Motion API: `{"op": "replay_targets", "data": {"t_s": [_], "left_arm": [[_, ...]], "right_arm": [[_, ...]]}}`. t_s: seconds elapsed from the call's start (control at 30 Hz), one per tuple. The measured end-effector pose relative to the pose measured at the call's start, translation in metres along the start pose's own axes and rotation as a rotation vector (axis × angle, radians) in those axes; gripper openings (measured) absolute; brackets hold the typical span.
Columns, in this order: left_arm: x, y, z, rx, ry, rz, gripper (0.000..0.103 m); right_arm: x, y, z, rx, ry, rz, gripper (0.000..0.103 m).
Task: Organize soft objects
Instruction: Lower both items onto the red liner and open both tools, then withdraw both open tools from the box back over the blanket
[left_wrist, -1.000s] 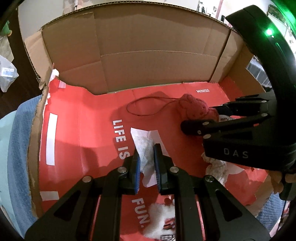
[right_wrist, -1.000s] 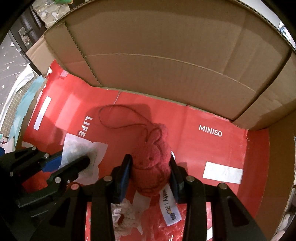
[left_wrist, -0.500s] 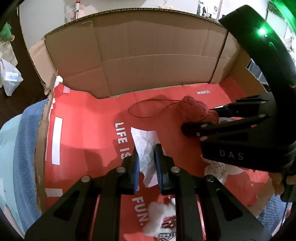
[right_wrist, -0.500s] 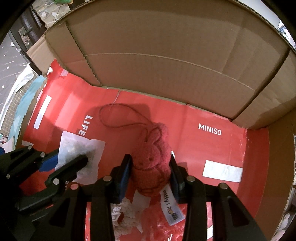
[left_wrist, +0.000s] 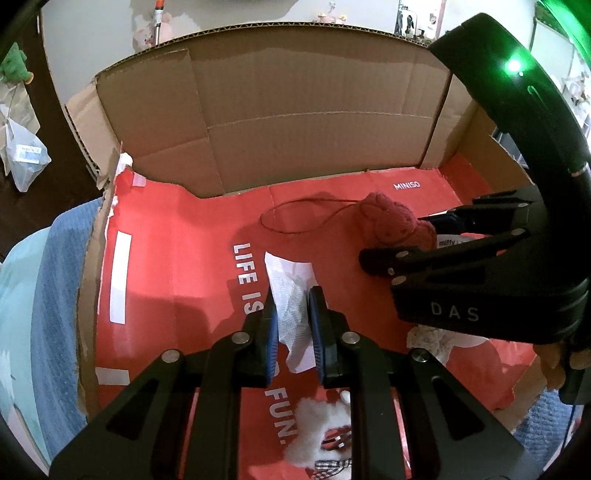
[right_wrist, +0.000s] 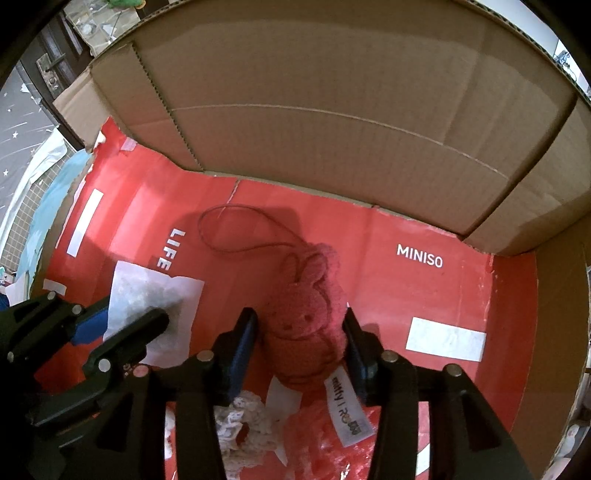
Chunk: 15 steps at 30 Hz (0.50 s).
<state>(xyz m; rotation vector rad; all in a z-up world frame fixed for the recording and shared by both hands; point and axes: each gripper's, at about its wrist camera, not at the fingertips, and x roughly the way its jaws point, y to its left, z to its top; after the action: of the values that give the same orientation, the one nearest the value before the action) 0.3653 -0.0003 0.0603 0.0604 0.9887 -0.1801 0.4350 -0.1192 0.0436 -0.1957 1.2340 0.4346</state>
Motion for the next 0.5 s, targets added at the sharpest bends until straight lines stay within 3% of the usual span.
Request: {"op": "replay_targets", "data": {"t_s": [0.07,0.13,0.17,0.2,0.5], "left_arm": [[0.001,0.001,0.001,-0.006,0.004,-0.004,0.015],[0.0,0.001,0.001,-0.011,0.001,-0.006,0.028],[-0.001,0.002,0.001,-0.015,-0.006,-0.005,0.053],[-0.002,0.002,0.001,-0.017,-0.018,-0.001,0.071],[-0.015,0.001,0.001,-0.008,-0.051,-0.001,0.071]], "right_arm": [[0.0,0.0,0.0,0.0,0.0,0.0,0.049],[0.0,0.0,-0.001,0.0,0.0,0.0,0.049],[0.0,0.0,-0.001,0.0,0.0,0.001,0.049],[0.0,-0.001,-0.001,0.001,0.0,0.003,0.049],[-0.005,-0.008,-0.002,0.014,-0.011,0.008,0.051]]}}
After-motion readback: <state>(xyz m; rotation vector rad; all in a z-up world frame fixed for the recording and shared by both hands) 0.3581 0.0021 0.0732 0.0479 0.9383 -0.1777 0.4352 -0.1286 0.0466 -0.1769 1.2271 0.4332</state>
